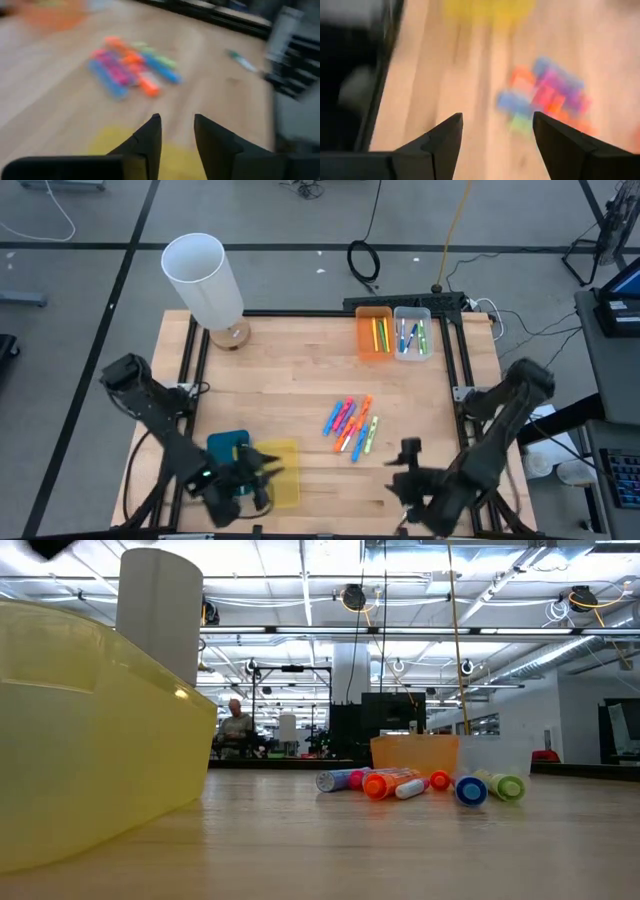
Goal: Pick & Place Markers
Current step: Put the white and green highlighter pen into the blue bin
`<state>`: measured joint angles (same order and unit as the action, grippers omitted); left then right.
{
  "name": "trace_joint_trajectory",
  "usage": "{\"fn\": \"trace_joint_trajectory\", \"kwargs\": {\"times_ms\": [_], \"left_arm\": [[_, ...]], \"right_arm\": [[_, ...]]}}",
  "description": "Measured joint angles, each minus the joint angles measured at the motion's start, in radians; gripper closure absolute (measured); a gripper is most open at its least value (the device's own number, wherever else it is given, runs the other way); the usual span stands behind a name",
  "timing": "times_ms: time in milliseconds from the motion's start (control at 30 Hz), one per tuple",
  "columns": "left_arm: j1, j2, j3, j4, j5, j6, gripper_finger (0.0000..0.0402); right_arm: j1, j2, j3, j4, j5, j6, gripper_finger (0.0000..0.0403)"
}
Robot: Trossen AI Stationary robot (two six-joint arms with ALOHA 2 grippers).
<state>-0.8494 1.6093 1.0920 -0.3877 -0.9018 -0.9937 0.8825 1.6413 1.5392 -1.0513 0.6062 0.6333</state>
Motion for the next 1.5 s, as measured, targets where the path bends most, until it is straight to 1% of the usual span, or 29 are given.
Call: {"fn": "trace_joint_trajectory", "kwargs": {"times_ms": [67, 133, 233, 300, 367, 433, 500, 633, 733, 833, 1000, 1233, 1367, 1500], "left_arm": [[0.057, 0.0, 0.0, 0.2, 0.142, 0.264, 0.0299], [0.114, 0.0, 0.0, 0.348, 0.282, 0.461, 0.0312], [0.185, 0.0, 0.0, 0.45, 0.448, 0.635, 0.0329], [0.22, -0.005, 0.0, 0.464, 0.506, 0.691, 0.0337], [0.254, -0.01, 0.0, 0.464, 0.537, 0.708, 0.0344], [0.285, -0.01, 0.0, 0.447, 0.557, 0.704, 0.0349], [0.315, -0.009, 0.0, 0.431, 0.572, 0.697, 0.0352], [0.362, -0.009, 0.0, 0.423, 0.614, 0.671, 0.0357], [0.381, -0.009, 0.0, 0.42, 0.657, 0.654, 0.0356], [0.386, -0.009, 0.0, 0.419, 0.688, 0.659, 0.0356], [0.375, -0.009, 0.0, 0.413, 0.695, 0.663, 0.0355], [0.351, -0.009, 0.0, 0.408, 0.695, 0.675, 0.0355], [0.343, -0.009, 0.0, 0.405, 0.695, 0.675, 0.0355], [0.343, -0.009, 0.0, 0.405, 0.694, 0.674, 0.0355]], "right_arm": [[-0.001, 0.096, 0.063, -0.137, -0.124, 0.038, 0.0174], [0.008, 0.168, 0.066, -0.18, -0.212, -0.002, 0.0179], [0.034, 0.244, 0.038, -0.154, -0.317, -0.055, 0.0186], [0.054, 0.288, 0.018, -0.13, -0.387, -0.049, 0.0187], [0.065, 0.321, 0.009, -0.116, -0.462, -0.009, 0.0185], [0.072, 0.336, 0.009, -0.091, -0.499, 0.023, 0.0184], [0.081, 0.339, 0.008, -0.051, -0.496, 0.031, 0.0185], [0.096, 0.337, -0.024, 0.008, -0.462, -0.012, 0.0191], [0.095, 0.336, -0.082, 0.057, -0.502, -0.008, 0.0192], [0.093, 0.329, -0.145, 0.117, -0.515, 0.009, 0.0191], [0.079, 0.301, -0.217, 0.177, -0.564, 0.025, 0.0193], [0.076, 0.257, -0.295, 0.151, -0.623, 0.012, 0.021], [0.074, 0.252, -0.342, 0.216, -0.657, 0.016, 0.0218], [0.074, 0.25, -0.354, 0.268, -0.658, 0.021, 0.0226]]}}
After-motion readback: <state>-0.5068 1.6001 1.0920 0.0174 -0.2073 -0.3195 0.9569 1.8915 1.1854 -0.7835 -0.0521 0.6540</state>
